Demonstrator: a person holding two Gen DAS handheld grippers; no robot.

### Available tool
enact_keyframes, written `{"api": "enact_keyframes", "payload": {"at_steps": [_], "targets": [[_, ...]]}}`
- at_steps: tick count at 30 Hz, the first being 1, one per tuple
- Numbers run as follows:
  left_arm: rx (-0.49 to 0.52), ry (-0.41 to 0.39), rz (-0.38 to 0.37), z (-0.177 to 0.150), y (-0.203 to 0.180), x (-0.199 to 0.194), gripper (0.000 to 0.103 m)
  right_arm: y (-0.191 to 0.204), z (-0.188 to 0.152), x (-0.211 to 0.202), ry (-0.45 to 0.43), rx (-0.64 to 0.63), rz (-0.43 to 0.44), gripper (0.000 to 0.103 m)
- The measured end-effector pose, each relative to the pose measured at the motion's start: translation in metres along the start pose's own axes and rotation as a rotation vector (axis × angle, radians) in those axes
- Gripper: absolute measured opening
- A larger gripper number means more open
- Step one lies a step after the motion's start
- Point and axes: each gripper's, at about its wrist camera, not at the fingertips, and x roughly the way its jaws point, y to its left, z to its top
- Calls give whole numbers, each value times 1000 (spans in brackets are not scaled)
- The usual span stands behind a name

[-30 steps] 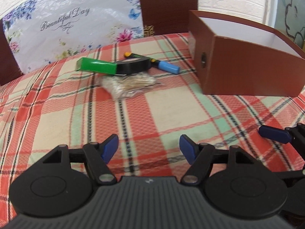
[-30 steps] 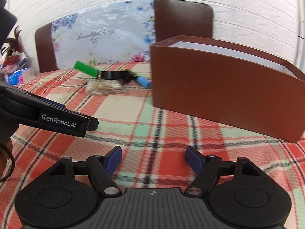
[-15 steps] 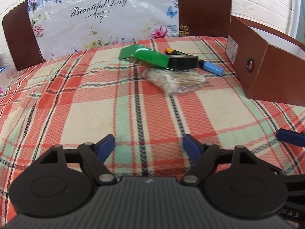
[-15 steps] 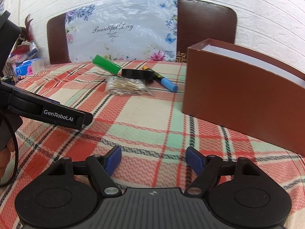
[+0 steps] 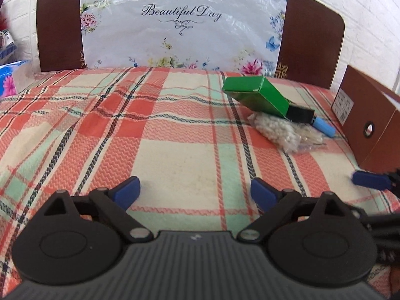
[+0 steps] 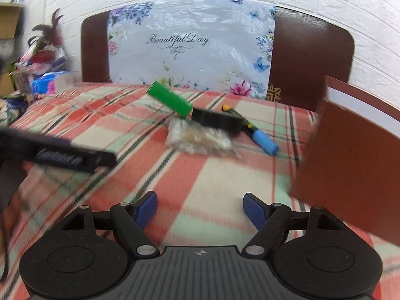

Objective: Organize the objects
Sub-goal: 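Move the right gripper to the clear bag of cotton swabs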

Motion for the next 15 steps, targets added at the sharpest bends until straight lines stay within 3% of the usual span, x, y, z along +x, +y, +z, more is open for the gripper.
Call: {"api": "enact_keyframes", "payload": {"at_steps": [3, 8, 11, 13, 15], "targets": [[1, -14, -2, -1, -2, 0, 97, -6, 15, 21, -8, 29, 17, 87], [-12, -23, -21, -1, 1, 2, 100, -12, 35, 52, -19, 102, 27, 93], [-23, -26, -28, -1, 4, 3, 100, -13, 41, 71, 18, 103, 27, 87], [-29, -28, -31, 0, 4, 3, 100, -12, 42, 70, 7, 90, 44, 69], [-32, -29, -35, 0, 4, 4, 100, -8, 40, 66, -1, 62, 42, 65]]}}
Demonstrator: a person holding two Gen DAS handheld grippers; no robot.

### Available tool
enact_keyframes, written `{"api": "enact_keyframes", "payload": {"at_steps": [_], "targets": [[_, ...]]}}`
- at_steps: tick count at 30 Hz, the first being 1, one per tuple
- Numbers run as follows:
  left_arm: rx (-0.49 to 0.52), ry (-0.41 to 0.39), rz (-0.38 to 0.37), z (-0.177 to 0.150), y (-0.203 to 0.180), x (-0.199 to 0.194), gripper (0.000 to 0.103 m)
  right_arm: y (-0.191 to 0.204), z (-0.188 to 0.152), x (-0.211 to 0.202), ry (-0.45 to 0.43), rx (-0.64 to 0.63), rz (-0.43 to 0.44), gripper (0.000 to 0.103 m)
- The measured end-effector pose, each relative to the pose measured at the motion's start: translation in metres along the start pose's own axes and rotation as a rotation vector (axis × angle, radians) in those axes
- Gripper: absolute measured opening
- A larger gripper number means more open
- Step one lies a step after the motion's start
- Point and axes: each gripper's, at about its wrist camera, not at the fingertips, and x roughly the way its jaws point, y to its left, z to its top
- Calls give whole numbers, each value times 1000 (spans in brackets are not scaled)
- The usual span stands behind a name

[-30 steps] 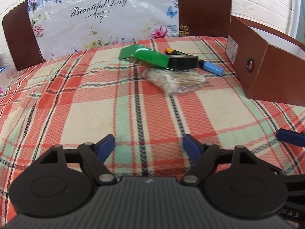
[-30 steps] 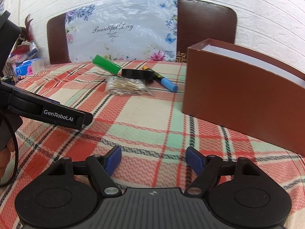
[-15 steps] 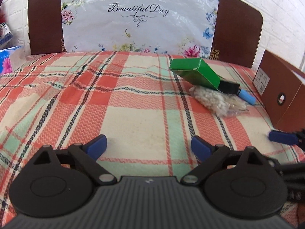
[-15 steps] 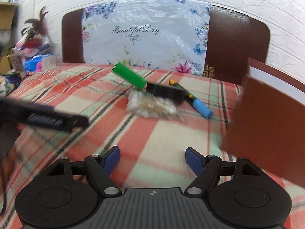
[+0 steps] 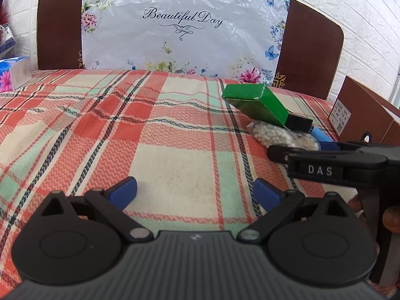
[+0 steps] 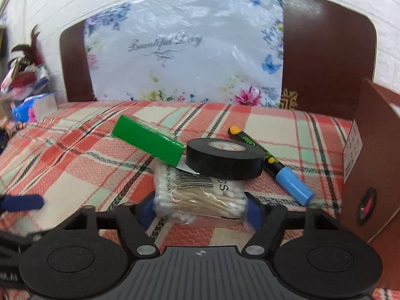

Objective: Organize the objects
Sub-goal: 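Move the right gripper to the clear bag of cotton swabs, then grasp the cotton swab bag with the right gripper and lift it over the box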

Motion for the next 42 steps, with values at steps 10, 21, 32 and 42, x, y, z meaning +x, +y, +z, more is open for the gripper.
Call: {"api": "enact_keyframes", "payload": {"at_steps": [10, 21, 32, 42], "targets": [[34, 10, 16, 0, -4, 0, 101, -12, -49, -79, 12, -59, -5, 64], [163, 117, 42, 21, -14, 17, 103, -65, -107, -171, -5, 82, -182, 73], [65, 191, -233, 73, -110, -24, 90, -77, -112, -172, -14, 130, -153, 86], [125, 488, -372, -5, -188, -12, 93, -83, -114, -176, -34, 167, -124, 79]]}}
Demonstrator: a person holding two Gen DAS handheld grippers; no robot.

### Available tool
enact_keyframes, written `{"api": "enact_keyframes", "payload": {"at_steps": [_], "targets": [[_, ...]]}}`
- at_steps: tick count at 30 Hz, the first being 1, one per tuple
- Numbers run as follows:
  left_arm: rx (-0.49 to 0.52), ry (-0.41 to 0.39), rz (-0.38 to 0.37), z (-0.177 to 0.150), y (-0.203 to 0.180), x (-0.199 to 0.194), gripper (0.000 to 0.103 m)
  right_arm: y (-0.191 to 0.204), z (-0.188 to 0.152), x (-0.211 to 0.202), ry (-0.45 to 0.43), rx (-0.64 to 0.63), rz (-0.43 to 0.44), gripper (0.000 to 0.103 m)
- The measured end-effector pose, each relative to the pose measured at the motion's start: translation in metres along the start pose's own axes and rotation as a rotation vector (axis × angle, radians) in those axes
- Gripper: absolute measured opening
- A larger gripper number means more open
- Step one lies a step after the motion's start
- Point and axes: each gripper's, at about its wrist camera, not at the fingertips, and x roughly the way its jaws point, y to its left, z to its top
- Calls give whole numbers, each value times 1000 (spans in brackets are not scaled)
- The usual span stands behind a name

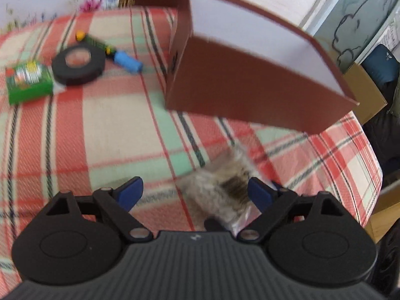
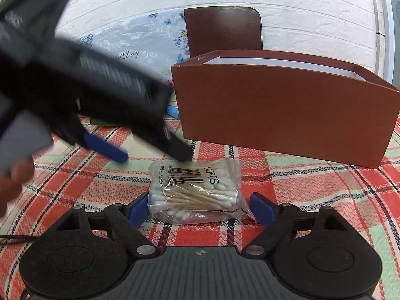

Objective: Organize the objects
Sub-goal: 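Grasp the cotton swab bag with the right gripper and lift it over the box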

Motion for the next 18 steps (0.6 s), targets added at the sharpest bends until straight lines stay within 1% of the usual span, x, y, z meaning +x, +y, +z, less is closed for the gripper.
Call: {"api": "enact_keyframes", "payload": {"at_steps": [1, 2, 4, 5, 6, 7, 9, 11, 15, 17, 18], "targets": [[-14, 0, -10, -3, 3, 3, 96, 0, 0, 0, 0, -2, 2, 74], [-9, -15, -15, -4, 2, 4, 97, 3, -1, -1, -3, -7, 1, 70], [20, -22, 3, -5, -3, 8, 96, 6, -1, -1, -7, -27, 7, 68], [29, -29, -5, -4, -5, 8, 85, 7, -1, -1, -9, -36, 10, 67], [28, -30, -39, -2, -6, 8, 75, 8, -1, -1, -12, -41, 12, 67], [9, -20, -88, 3, -6, 6, 60, 8, -1, -2, -14, -42, 12, 67], [-3, -28, -106, 9, -11, -1, 59, 4, 1, -8, -46, -17, 18, 67], [34, -75, -118, 18, -26, -15, 59, -1, 7, -19, -110, -2, 21, 67], [138, -191, -140, 44, -63, -37, 59, -10, 31, -38, -266, -36, -49, 66], [167, -223, -140, 59, -80, -36, 60, -23, 46, -42, -317, -21, -57, 66], [169, -230, -145, 68, -86, -34, 61, -30, 53, -41, -328, -9, -64, 65]]}}
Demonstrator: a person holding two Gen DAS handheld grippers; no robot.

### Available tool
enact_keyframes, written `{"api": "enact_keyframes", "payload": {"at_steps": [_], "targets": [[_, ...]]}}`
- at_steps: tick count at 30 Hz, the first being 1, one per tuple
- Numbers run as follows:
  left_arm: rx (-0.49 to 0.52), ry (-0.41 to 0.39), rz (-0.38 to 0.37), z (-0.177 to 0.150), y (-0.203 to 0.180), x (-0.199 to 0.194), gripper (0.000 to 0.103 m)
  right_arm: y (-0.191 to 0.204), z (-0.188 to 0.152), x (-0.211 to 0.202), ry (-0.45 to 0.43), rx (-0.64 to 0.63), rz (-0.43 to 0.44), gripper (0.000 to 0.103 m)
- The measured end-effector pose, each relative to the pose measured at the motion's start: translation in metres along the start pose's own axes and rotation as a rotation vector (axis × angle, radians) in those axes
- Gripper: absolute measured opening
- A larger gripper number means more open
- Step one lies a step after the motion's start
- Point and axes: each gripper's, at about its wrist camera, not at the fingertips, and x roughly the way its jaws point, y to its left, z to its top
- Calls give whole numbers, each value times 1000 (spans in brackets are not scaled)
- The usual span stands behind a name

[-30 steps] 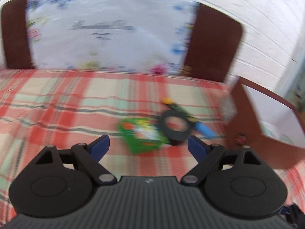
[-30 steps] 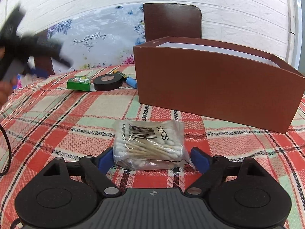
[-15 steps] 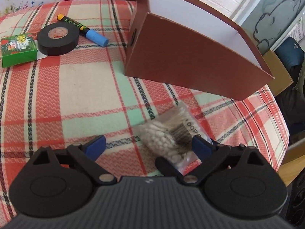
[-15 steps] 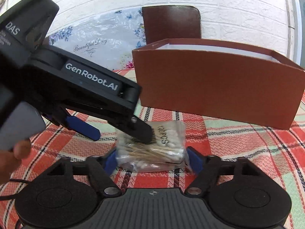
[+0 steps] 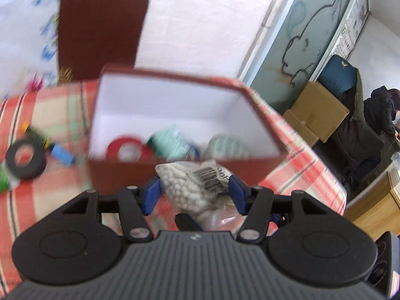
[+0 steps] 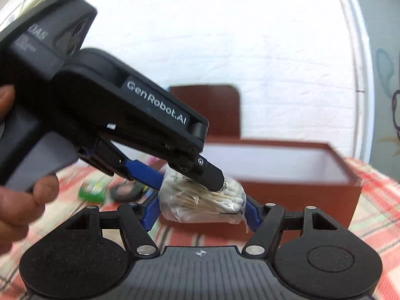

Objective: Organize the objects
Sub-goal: 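Grasp the cotton swab bag with the right gripper and lift it over the box, then lower the swab bag into the brown box and open the right gripper, then move the right gripper back to the small green printed box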

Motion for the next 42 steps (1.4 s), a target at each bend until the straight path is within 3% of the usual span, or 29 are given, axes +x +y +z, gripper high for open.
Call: {"api": "enact_keyframes", "payload": {"at_steps": [2, 3, 4, 7, 11, 12, 14, 16, 18, 19, 33, 42], "targets": [[5, -17, 0, 15, -7, 10, 61, -14, 9, 7, -7, 32, -11, 57], [20, -25, 14, 21, -11, 14, 61, -20, 13, 11, -3, 45, -18, 45], [25, -24, 16, 27, -14, 17, 61, -27, 16, 14, 6, 59, -23, 40], [21, -4, -58, 39, -20, 29, 60, -42, 22, 18, 3, 104, 1, 29], [60, 6, -28, 49, -36, 53, 63, -44, 32, 35, -45, 37, -77, 32], [62, -18, -20, 52, -35, 57, 63, -46, 34, 41, -61, 30, -108, 27], [37, -30, 10, 56, -34, 56, 64, -58, 37, 61, -45, 36, -144, 32], [24, -40, 25, 59, -30, 56, 66, -68, 37, 74, -40, 37, -223, 53], [35, -43, 50, 58, -28, 55, 67, -80, 38, 75, -45, 76, -229, 55], [34, -44, 46, 56, -25, 54, 74, -85, 38, 72, -55, 95, -228, 58], [67, -88, 93, 29, -28, 25, 74, -55, 14, 30, -121, 80, -262, 65], [-9, -70, 112, 8, -2, 5, 74, -41, 13, 32, -52, 45, -247, 64]]}}
